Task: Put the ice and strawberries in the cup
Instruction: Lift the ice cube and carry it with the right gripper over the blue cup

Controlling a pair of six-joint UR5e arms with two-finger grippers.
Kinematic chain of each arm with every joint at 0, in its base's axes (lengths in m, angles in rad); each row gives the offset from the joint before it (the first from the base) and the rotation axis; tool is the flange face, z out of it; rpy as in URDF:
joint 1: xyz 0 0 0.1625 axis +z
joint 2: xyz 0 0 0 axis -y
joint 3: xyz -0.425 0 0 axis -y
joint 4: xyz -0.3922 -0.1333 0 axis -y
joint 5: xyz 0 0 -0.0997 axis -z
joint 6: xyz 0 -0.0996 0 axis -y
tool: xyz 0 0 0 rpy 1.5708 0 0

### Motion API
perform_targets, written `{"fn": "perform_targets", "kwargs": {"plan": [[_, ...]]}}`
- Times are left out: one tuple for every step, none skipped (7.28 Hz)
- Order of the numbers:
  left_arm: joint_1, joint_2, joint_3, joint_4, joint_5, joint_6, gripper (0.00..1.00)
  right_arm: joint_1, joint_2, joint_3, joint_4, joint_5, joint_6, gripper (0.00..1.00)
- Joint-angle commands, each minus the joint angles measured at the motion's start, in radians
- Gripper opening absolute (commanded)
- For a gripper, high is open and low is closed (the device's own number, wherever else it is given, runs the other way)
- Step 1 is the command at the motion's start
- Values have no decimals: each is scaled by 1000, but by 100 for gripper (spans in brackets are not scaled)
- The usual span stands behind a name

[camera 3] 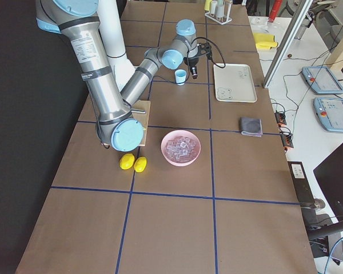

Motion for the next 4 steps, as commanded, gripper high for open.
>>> {"fn": "perform_targets", "kwargs": {"plan": [[1, 0, 3, 2, 0, 0, 100, -149, 125, -5, -100, -139, 112, 0], [1, 0, 9, 0, 0, 0, 100, -199, 149, -22, -102, -185, 144, 0], [1, 0, 9, 0, 0, 0, 100, -252, 195, -71, -102, -242, 191, 0], [1, 0, 11, 0, 0, 0, 100, -292, 249, -145, -102, -282, 212, 0]]}}
